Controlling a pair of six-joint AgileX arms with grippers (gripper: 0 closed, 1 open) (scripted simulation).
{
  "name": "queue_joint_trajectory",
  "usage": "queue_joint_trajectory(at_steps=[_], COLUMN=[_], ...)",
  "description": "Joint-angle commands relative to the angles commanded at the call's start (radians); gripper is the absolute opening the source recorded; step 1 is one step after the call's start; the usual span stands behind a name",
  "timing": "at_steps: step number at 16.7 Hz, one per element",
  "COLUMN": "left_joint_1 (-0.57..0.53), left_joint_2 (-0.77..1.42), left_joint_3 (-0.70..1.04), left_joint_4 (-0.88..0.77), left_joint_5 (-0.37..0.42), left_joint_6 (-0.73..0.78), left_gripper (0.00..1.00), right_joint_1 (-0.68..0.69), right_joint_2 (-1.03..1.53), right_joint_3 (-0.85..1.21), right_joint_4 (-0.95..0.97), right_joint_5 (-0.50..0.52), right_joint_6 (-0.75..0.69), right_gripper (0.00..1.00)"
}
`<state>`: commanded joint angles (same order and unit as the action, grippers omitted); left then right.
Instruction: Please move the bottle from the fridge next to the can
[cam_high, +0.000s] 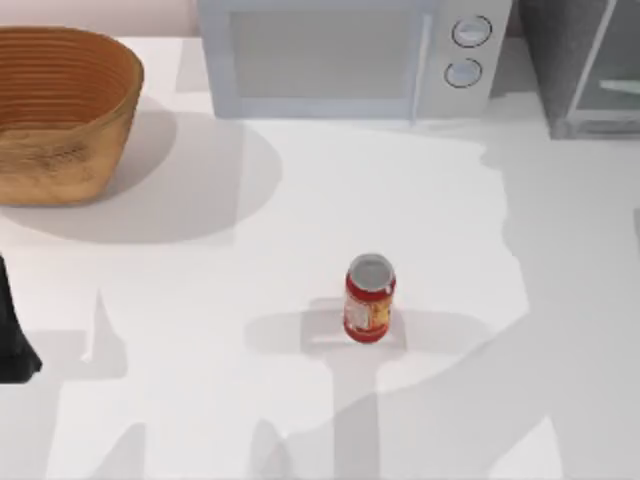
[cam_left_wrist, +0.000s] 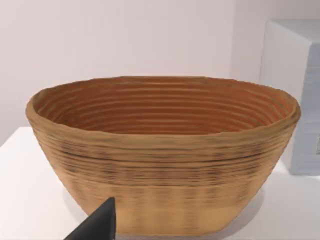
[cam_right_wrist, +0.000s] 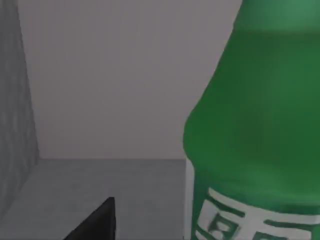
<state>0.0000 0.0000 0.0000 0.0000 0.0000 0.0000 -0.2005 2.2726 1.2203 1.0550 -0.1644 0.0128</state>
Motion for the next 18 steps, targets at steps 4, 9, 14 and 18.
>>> queue_joint_trajectory(at_steps=[4, 9, 14, 18], left_joint_1=[0.000, 0.000, 0.000, 0.000], left_joint_2=[0.000, 0.000, 0.000, 0.000], left_joint_3=[0.000, 0.000, 0.000, 0.000], left_joint_4=[0.000, 0.000, 0.000, 0.000], left_joint_5=[0.000, 0.000, 0.000, 0.000], left_joint_6=[0.000, 0.000, 0.000, 0.000], left_gripper=[1.00, 1.00, 1.00, 1.00], right_joint_1=[0.007, 0.007, 0.007, 0.007], right_joint_2=[0.045, 0.045, 0.045, 0.045], right_joint_3=[0.091, 0.091, 0.091, 0.091], right_joint_4=[-0.047, -0.047, -0.047, -0.047], right_joint_5=[0.007, 0.008, 0.008, 0.008], right_joint_6=[-0.001, -0.001, -0.001, -0.001], right_gripper=[1.00, 0.85, 0.47, 0.17])
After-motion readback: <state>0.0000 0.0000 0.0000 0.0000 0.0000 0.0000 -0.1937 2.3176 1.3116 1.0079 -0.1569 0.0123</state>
